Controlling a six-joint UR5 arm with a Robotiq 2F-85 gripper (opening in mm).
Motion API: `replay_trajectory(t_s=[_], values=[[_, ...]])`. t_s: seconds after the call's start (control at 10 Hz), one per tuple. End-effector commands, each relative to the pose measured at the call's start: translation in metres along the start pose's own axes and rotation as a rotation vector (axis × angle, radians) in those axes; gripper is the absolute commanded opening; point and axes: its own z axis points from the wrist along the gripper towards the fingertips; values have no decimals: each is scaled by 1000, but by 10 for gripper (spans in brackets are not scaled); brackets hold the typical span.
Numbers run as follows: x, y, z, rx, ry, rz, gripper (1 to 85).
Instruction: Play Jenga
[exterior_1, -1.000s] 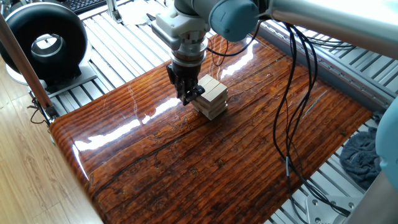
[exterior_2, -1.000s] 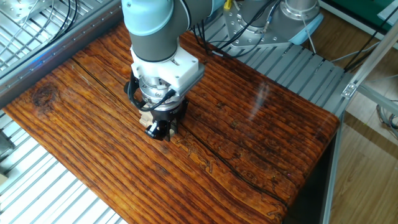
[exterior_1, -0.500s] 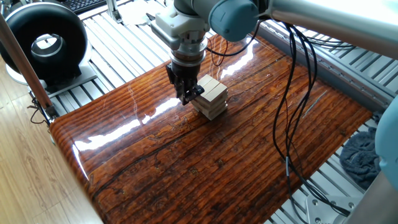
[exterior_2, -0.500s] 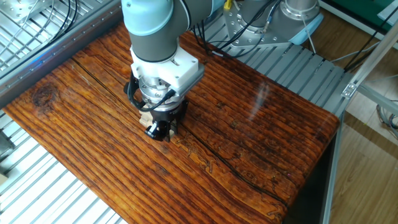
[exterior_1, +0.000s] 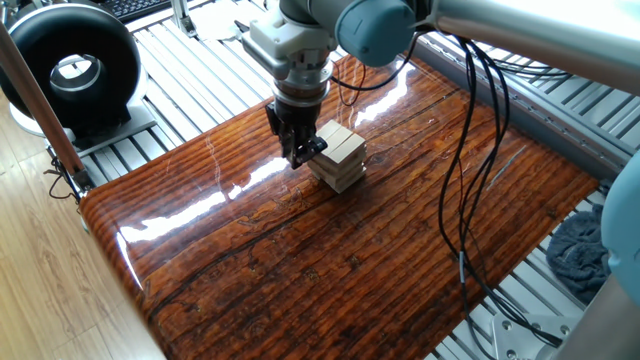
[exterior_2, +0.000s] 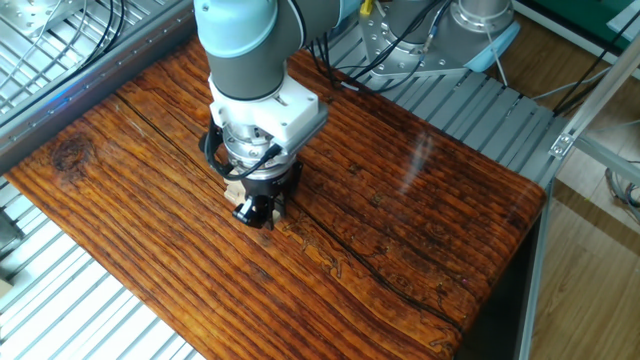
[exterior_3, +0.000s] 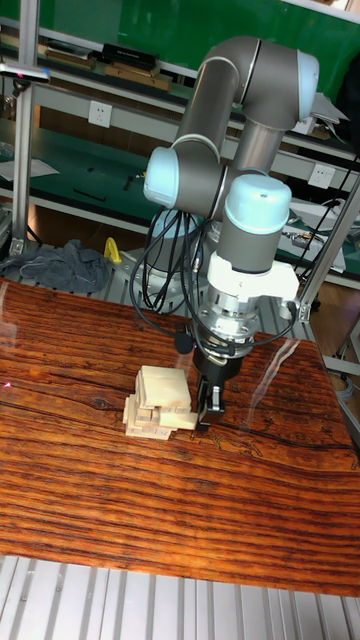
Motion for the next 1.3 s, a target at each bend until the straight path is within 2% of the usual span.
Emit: replay_trajectory(t_s=[0.0,0.8,1.2], values=[[-3,-3,0,2,-18,0,40],[0,-2,-2,-1,-12,-5,33],[1,-6,-2,10,-10,-11,23]])
